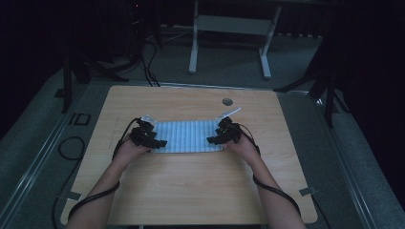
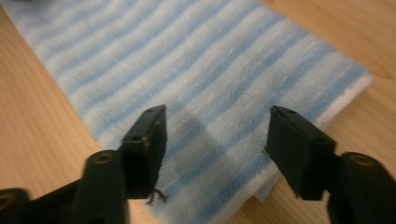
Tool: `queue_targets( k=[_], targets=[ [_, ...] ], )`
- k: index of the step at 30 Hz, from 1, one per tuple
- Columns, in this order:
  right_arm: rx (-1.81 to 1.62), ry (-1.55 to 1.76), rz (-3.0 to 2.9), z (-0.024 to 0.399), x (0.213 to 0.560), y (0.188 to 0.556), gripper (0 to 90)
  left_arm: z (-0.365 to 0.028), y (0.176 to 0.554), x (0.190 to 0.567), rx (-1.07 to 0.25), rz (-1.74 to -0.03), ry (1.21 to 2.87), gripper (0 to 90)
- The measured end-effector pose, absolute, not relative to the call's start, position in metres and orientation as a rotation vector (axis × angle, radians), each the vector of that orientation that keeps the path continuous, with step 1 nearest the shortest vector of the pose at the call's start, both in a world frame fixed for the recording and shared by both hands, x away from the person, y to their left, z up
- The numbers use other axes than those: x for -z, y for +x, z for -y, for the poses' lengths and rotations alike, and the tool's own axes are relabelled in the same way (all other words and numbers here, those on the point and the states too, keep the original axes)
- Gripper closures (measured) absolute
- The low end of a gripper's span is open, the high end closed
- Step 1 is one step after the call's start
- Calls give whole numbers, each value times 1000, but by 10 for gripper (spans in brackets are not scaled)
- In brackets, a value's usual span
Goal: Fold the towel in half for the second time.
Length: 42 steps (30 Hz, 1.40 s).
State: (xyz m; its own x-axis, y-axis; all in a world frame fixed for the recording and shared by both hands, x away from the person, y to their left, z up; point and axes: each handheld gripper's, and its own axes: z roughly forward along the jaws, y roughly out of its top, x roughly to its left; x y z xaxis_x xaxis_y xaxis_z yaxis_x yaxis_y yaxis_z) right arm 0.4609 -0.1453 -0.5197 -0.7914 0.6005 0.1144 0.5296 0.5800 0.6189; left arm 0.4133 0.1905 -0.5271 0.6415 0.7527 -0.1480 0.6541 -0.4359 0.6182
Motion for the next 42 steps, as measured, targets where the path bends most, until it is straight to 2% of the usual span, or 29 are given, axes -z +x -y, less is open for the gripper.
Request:
queue_targets(
  k=[1, 3, 8, 11, 25, 33, 42],
  targets=[
    [-1060, 964, -2686, 151, 516, 457, 230, -189, 408, 527, -218, -1077, 2206, 238],
    [-1093, 949, -2674, 157, 514, 453, 198, -189, 403, 528, -221, -1073, 2206, 158],
    [-1134, 918, -2657, 168, 512, 443, 147, -193, 392, 531, -246, -1082, 2174, 119],
    [-1142, 897, -2649, 174, 511, 435, 139, -197, 386, 533, -254, -1095, 2153, 22],
    [-1116, 845, -2582, 204, 520, 395, 127, -208, 354, 542, -269, -1079, 2118, 20],
    [-1145, 908, -2496, 237, 529, 374, 127, -217, 331, 550, -250, -1093, 2112, 20],
    [-1142, 1065, -2410, 283, 540, 351, 127, -223, 312, 559, -291, -1106, 2115, 20]
  ],
)
